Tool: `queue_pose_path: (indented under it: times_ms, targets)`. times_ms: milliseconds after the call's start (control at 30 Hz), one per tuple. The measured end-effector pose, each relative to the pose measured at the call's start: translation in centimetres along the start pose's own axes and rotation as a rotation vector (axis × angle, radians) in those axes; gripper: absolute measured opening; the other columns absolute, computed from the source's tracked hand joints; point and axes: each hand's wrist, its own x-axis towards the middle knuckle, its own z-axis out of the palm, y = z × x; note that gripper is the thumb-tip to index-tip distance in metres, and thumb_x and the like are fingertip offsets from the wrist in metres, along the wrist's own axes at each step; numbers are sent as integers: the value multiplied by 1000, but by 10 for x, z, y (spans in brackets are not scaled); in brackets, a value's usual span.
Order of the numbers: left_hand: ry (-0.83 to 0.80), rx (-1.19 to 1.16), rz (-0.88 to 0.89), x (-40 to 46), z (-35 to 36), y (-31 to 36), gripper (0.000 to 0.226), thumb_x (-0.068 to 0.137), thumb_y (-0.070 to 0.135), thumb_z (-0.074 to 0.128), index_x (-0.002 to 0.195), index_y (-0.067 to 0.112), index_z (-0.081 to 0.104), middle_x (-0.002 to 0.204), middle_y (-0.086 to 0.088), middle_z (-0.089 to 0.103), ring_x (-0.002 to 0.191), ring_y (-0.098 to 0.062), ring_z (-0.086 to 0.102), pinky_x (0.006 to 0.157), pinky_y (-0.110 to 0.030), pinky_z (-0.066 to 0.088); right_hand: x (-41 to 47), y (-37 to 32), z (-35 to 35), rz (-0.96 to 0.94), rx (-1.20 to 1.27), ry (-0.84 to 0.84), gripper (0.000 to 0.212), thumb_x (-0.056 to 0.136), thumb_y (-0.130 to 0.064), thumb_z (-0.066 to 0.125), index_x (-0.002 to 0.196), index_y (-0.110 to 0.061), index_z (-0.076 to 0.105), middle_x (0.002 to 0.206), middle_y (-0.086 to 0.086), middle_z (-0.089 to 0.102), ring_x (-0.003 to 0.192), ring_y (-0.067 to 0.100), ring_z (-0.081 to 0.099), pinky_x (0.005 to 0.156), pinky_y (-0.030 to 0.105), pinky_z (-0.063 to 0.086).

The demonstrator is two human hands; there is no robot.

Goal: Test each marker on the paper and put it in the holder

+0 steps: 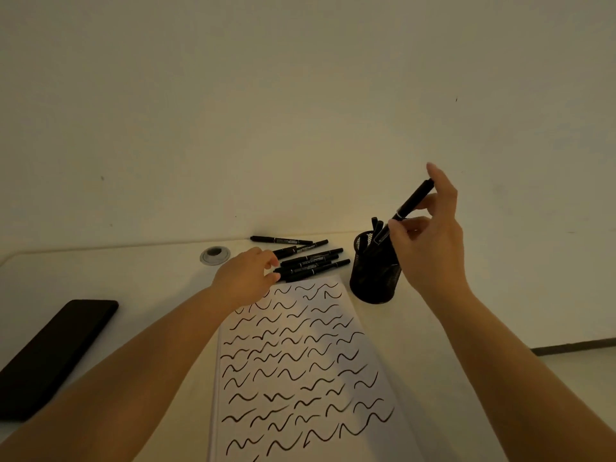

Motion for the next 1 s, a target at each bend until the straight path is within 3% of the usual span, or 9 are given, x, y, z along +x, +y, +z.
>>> queue_pose_path:
  times_ms: [200,367,533,633,767,833,1000]
  targets:
    - [-48,159,13,16,12,-7,28,90,35,49,115,23,54,113,-1,53,95,-19,54,72,-29,43,2,13,15,-23,-77,-7,69,84,-9,61,128,-46,23,87,-25,47,71,-4,59,60,18,47]
    - [-61,96,-9,20,20,-6,30,88,36,53,114,22,55,112,-2,56,98,-19,55,79,-33,47,8,17,23,-32,-85,6,65,84,-10,60,124,-49,26,85,-23,48,72,-4,58,60,12,44]
    - [-72,79,-36,22,22,-7,29,86,33,56,113,21,55,111,-2,60,97,-18,57,84,-37,49,2,27,30,-22,-160,-45,60,86,-12,57,124,-47,29,94,-12,53,72,-5,54,63,17,42]
    - [-79,67,-54,24,22,-7,25,87,32,56,108,20,58,106,-2,63,94,-19,58,82,-37,49,-3,33,36,-26,-194,-61,55,87,-14,56,128,-41,32,91,-12,53,69,5,54,59,15,39]
    - [-86,70,-84,26,24,-8,21,87,30,55,104,18,59,104,-4,64,90,-20,59,78,-33,48,-5,32,42,-78,-313,-81,50,85,-10,54,129,-29,38,87,-4,57,64,19,55,59,30,46]
    - [-89,77,-85,27,26,-8,23,88,29,55,107,17,59,107,-6,61,91,-21,58,75,-31,46,-4,32,44,-92,-415,-111,46,84,-9,55,125,-25,42,82,1,59,62,23,55,55,31,43]
    - [-58,66,-90,27,29,-10,21,89,27,51,105,14,57,108,-7,52,85,-19,52,71,-29,41,-2,34,46,-160,-662,-182,36,82,-11,56,117,-18,49,83,7,65,78,27,52,66,33,33]
